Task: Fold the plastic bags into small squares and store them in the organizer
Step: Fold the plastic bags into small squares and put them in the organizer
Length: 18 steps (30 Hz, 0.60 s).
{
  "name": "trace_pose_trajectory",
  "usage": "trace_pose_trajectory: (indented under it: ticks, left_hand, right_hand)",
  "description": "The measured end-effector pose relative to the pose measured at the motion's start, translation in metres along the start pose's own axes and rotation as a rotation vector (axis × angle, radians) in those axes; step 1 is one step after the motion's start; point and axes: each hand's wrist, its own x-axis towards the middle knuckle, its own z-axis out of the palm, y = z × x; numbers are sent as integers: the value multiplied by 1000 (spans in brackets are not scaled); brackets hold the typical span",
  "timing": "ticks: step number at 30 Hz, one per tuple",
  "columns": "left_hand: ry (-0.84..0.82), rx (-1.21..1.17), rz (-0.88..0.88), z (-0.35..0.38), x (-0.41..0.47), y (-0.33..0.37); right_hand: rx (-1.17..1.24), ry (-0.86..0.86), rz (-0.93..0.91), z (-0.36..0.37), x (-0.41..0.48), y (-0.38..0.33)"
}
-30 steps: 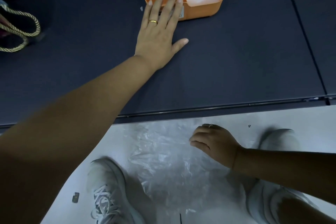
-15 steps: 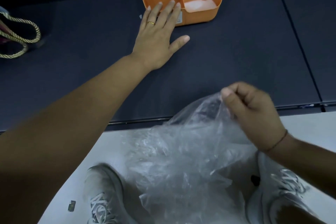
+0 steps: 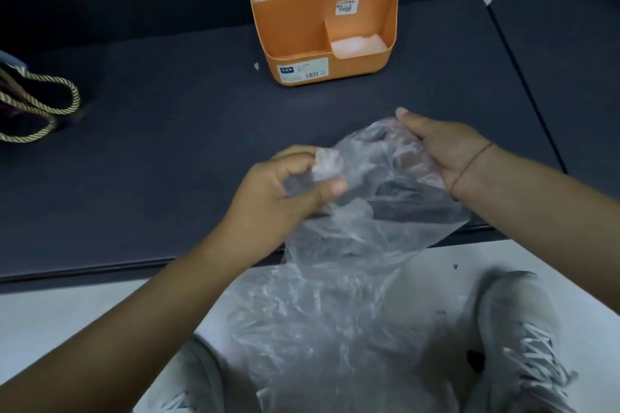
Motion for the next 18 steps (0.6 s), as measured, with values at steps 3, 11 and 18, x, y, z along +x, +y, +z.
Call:
trace_pose_trajectory:
  ticks: [3, 11, 18]
  left_hand:
    - [232, -64, -82, -6, 4, -6]
    - [499, -277, -92, 1, -6, 5]
    - [520, -316, -116, 18, -13, 15]
  right_hand:
    - [-482, 216, -444, -2, 0, 2]
    - [-854, -21, -972, 32, -85, 26]
    - [-772, 143, -957, 55, -88, 29]
